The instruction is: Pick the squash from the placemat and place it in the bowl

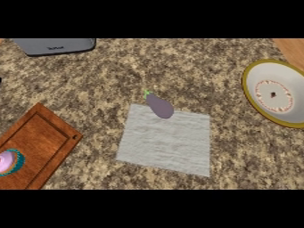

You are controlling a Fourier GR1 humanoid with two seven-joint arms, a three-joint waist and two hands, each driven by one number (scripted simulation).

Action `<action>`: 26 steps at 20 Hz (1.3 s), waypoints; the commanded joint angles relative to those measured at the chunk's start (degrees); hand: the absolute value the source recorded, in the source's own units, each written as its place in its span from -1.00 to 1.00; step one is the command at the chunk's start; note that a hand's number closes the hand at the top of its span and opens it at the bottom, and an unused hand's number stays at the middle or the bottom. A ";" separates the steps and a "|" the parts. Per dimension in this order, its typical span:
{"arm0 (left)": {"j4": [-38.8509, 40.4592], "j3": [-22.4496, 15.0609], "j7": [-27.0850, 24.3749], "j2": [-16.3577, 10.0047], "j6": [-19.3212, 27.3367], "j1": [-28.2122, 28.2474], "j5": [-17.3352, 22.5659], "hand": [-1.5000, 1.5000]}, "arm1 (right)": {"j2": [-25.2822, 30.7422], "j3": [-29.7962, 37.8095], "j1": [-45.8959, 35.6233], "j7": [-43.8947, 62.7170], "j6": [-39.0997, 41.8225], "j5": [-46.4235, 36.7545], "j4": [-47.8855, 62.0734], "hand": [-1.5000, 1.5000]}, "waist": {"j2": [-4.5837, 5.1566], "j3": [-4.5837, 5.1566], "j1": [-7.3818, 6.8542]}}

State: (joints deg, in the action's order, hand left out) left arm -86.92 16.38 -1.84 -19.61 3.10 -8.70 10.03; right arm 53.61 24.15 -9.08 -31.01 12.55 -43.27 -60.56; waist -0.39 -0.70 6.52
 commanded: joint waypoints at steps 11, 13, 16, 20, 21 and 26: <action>-1.58 -3.63 3.85 0.26 -1.00 -5.37 -0.19 0.00 | 18.48 14.36 -2.08 -28.55 22.29 20.73 23.75 1.00 | 0.41 0.42 -6.09; 0.21 -4.82 1.54 1.61 -0.95 -5.43 -1.27 0.00 | 19.89 12.69 -4.46 -26.50 23.70 21.72 24.63 1.00 | 0.81 0.50 -7.00; -0.03 -5.37 0.40 2.46 -1.26 -4.02 -1.49 0.00 | 19.32 9.54 -5.50 -24.87 24.67 22.71 24.15 1.00 | 0.73 0.59 -7.79; 1.37 -4.91 2.48 1.35 -2.04 -7.35 -0.50 0.00 | 19.10 4.34 -10.42 -19.37 25.22 23.58 20.89 1.00 | 0.92 0.68 -8.37; 2.17 -5.27 -0.25 2.56 -1.39 -4.79 -1.81 0.00 | 19.22 3.61 -10.20 -18.81 27.04 24.30 20.91 1.00 | 0.85 0.72 -8.14; 3.87 -4.30 1.40 1.45 -0.86 -8.95 -1.65 0.00 | 12.91 -3.92 -12.60 -12.77 24.05 24.24 13.41 1.00 | 0.66 0.74 -7.35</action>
State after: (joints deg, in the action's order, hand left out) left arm -85.12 11.54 -1.26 -17.67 1.53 -14.60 8.66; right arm 69.34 24.52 -19.61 -41.82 29.27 -19.30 -44.10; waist 0.27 0.02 -1.25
